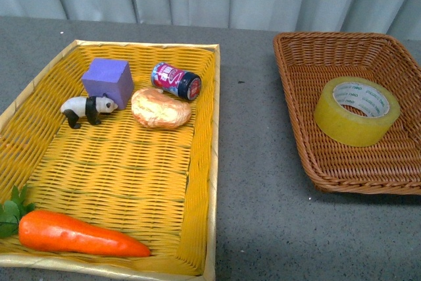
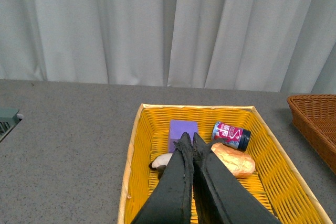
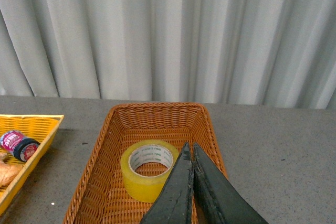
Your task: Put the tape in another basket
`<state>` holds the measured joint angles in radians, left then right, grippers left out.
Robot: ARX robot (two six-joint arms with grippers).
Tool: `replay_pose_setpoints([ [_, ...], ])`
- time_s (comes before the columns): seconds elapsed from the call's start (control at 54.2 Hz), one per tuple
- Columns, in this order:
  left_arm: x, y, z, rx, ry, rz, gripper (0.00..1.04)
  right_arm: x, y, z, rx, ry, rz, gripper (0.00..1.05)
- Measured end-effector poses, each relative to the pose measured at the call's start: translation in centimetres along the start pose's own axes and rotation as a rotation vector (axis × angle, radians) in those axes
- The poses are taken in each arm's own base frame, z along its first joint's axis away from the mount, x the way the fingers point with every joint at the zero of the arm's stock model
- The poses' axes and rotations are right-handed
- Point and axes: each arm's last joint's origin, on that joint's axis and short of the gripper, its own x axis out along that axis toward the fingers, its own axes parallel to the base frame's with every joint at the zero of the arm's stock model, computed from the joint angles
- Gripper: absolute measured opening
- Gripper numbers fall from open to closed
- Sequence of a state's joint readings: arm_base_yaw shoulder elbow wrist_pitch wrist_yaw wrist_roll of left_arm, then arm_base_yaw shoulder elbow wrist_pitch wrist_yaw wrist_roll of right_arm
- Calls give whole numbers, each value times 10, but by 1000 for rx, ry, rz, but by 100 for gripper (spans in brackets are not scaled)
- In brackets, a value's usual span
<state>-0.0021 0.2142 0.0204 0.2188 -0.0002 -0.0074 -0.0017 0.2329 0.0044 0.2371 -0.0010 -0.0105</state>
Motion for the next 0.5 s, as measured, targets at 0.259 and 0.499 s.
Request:
replay_pose_setpoints([
  [0.259,-9,0,-5,0,34,-1,4,-4,0,0,0,0,0,1],
  [0.499,-14,0,-3,0,7,0,4,-14,0,-3,0,5,0,1],
])
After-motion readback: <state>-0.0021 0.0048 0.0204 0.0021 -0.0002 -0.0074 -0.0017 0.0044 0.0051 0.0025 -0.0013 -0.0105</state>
